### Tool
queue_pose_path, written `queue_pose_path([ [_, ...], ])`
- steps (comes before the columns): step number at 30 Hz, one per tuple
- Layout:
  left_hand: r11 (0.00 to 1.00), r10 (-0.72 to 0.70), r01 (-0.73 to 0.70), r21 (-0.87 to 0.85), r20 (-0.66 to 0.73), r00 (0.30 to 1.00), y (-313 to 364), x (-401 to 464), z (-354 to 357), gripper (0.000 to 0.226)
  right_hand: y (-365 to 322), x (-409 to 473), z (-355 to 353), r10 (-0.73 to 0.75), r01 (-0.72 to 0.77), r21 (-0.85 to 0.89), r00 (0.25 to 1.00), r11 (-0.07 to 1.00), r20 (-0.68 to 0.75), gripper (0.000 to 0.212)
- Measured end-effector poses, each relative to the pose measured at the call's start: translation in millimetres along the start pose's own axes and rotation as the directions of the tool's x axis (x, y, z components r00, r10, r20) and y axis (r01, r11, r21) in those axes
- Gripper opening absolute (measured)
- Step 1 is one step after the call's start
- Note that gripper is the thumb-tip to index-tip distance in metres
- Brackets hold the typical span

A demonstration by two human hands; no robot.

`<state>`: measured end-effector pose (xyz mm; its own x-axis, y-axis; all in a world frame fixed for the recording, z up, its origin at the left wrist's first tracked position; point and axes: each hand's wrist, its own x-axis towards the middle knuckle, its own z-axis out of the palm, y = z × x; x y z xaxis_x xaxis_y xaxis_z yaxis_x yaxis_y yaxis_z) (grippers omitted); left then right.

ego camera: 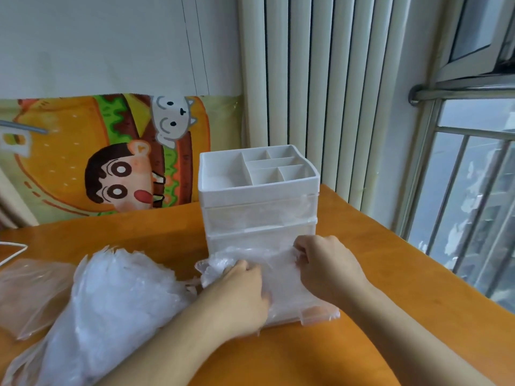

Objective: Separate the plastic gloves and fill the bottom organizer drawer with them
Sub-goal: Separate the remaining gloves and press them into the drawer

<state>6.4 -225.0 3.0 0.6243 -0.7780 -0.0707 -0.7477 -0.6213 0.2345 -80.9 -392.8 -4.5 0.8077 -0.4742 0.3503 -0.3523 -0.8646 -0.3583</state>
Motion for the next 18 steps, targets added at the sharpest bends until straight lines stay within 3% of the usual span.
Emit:
queue_pose_path([
  [3, 0.999, -0.040, 0.041, -0.001, 0.102, 0.994, -4, 16, -1, 0.052, 6, 0, 5, 0.054, -0.053, -0.078, 0.998, 0.996, 0.014, 0.034],
  [7, 0.997, -0.068, 0.056, 0.060, 0.222, 0.973, -5, 31, -2, 0.050, 7, 2, 13, 0.173, -0.173, -0.032, 0.985, 0.984, -0.009, 0.034],
  [11, 0.997, -0.074, 0.064, 0.045, 0.255, 0.964, -3, 39, 3, 0.063, -2, 3, 9, 0.225, -0.225, -0.035, 0.974, 0.974, -0.014, 0.020],
  [14, 0.996, -0.085, 0.072, 0.057, 0.262, 0.961, -1, 43, 4, 0.073, -7, 0, 6, 0.295, -0.294, -0.028, 0.956, 0.955, 0.003, 0.023],
  [16, 0.996, -0.080, 0.066, 0.061, 0.252, 0.965, 1, 44, 4, 0.063, -11, -2, 2, 0.282, -0.284, -0.056, 0.959, 0.957, -0.041, 0.034],
  [18, 0.994, -0.068, 0.043, 0.099, 0.265, 0.962, 4, 45, 4, 0.031, -18, -7, -6, 0.191, -0.195, -0.053, 0.979, 0.979, -0.071, 0.036],
])
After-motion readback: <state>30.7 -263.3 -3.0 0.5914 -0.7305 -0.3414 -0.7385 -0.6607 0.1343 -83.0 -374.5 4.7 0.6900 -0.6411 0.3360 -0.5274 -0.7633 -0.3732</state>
